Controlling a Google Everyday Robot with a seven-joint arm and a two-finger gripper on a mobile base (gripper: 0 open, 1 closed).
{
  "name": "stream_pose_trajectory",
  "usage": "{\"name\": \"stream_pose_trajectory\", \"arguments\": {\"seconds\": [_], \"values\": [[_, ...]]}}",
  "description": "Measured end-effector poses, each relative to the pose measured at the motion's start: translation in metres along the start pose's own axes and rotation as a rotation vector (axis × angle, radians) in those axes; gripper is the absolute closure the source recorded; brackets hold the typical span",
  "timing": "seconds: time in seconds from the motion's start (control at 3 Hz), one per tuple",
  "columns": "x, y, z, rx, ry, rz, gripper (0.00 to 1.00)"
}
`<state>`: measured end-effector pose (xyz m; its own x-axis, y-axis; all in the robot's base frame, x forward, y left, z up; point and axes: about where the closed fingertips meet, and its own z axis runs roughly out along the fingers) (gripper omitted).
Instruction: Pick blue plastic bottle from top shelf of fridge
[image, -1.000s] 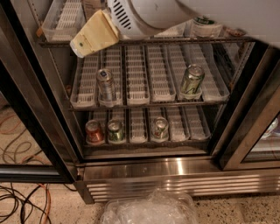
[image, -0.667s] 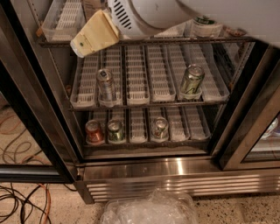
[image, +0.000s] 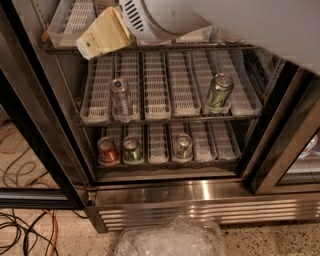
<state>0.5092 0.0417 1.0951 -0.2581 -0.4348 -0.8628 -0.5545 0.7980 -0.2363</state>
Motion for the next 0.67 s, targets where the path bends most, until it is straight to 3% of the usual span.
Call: {"name": "stream_pose_trajectory", "arguments": {"seconds": [0.67], "values": [[-0.0002, 0.0001, -0.0001, 0.000, -0.001, 0.000, 0.00]]}}
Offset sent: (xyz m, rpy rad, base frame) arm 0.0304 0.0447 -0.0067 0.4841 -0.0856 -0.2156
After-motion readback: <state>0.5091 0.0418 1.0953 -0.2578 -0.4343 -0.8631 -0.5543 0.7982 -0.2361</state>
